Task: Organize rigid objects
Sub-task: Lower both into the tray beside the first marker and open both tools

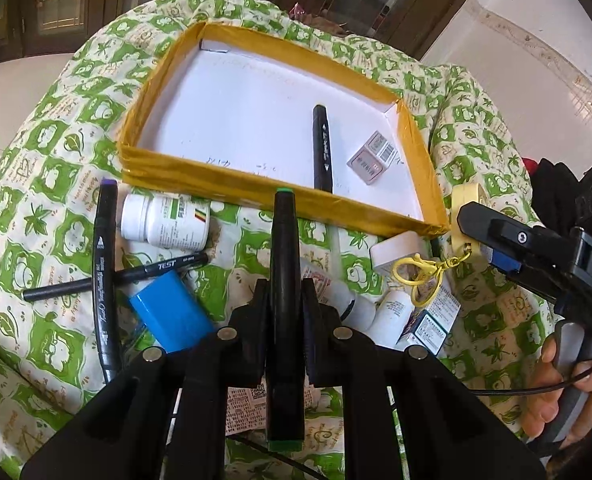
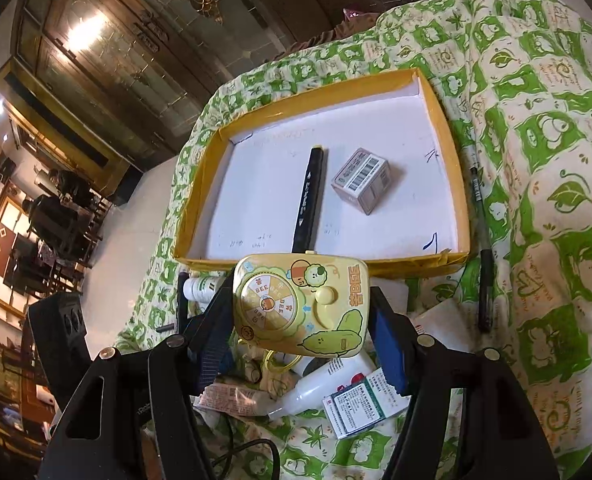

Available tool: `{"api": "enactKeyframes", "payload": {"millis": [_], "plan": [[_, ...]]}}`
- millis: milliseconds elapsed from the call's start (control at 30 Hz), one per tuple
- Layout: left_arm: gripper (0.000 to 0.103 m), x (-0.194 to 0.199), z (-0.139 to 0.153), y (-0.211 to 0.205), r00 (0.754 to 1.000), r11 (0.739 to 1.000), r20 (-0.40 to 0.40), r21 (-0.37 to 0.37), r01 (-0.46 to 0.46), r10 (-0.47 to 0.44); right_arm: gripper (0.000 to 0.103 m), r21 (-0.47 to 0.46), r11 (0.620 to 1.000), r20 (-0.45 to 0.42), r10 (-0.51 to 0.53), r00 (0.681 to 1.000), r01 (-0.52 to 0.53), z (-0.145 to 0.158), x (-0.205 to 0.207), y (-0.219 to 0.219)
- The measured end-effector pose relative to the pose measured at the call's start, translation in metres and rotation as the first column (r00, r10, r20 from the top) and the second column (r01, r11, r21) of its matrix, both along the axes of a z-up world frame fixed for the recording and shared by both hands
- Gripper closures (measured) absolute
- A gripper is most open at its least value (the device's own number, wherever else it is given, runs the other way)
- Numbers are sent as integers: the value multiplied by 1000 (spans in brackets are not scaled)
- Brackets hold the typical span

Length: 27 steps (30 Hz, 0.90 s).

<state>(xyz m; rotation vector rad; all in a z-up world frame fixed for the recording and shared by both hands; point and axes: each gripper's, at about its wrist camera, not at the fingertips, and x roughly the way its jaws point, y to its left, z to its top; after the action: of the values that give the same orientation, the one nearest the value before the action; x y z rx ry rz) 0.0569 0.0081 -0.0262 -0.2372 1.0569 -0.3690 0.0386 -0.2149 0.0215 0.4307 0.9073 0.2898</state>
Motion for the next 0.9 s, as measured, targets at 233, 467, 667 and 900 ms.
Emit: {"api": "enactKeyframes", "payload": {"millis": [233, 467, 667, 900], "plan": [[91, 9, 20, -4, 999, 1000, 43, -14, 8, -8, 43, 18, 999, 19, -28, 999, 28, 9, 7, -12], [91, 20, 40, -14, 996, 999, 87, -13, 32, -31, 43, 21, 999, 18, -47, 999, 47, 10, 17, -23], [91, 23, 46, -17, 993, 1000, 117, -9, 30, -28, 43, 31, 998, 8, -55, 998, 55, 6, 19, -28], [91, 30, 46, -14, 992, 1000, 126, -3, 18, -17, 43, 13, 999, 2, -42, 999, 42, 7, 26, -26]]}}
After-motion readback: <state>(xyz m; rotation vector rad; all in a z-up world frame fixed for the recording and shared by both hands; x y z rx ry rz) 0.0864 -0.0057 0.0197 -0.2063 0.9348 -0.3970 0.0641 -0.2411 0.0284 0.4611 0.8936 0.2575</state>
